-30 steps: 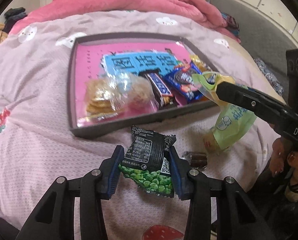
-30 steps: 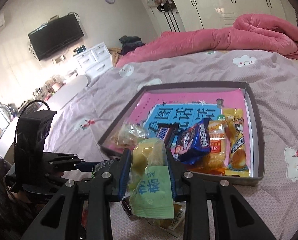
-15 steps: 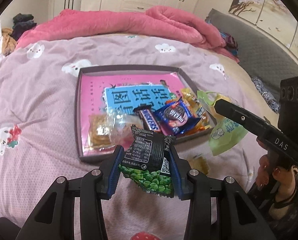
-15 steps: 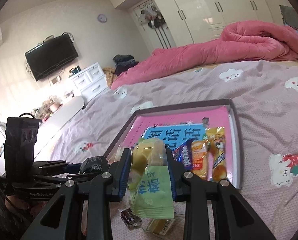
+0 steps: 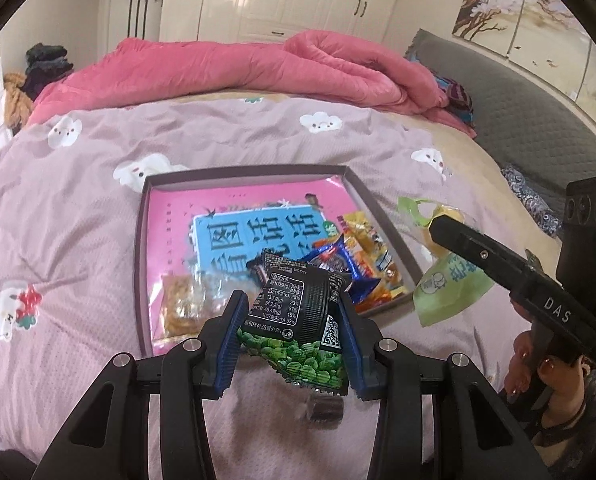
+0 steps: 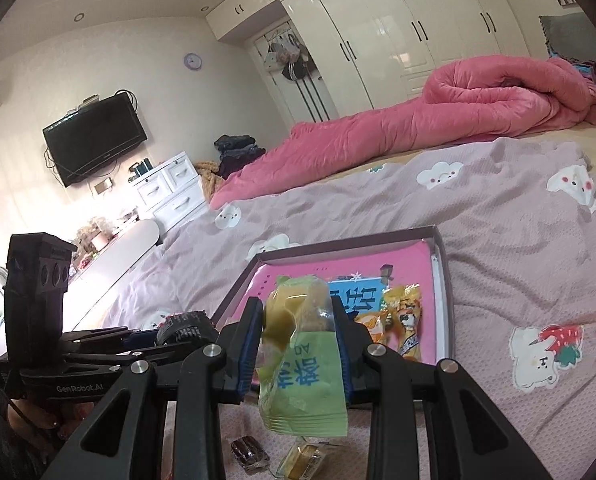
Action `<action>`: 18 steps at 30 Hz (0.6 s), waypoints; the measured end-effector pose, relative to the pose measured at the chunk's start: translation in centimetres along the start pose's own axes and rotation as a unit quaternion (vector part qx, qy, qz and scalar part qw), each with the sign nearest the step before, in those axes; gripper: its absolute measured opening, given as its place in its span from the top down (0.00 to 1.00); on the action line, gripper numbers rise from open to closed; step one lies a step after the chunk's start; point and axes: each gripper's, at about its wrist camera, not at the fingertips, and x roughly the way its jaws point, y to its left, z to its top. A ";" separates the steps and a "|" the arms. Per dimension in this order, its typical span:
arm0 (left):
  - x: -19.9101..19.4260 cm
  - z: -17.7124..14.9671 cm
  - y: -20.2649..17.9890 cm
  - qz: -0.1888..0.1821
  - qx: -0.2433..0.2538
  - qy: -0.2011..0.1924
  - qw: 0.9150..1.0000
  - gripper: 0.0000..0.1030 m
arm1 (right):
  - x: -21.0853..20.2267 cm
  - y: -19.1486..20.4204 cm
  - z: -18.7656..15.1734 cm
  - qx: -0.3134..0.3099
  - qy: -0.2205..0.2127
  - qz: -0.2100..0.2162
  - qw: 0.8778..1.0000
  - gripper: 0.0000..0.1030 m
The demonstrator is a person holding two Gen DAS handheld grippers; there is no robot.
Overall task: Organize snacks
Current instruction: 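Carry the green pea bag over the tray with the left tool while the right tool carries the green-and-yellow bag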
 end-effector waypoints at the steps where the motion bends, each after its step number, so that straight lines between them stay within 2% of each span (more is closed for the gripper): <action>1: 0.0 0.2 -0.2 0.000 0.001 -0.002 1.000 0.56 | 0.0 -0.1 0.1 0.001 -0.002 0.000 1.000 0.68; 18: 1.3 2.0 -1.6 0.005 0.012 -0.012 1.000 0.56 | 0.0 -1.6 1.3 0.020 -0.022 -0.016 0.999 0.68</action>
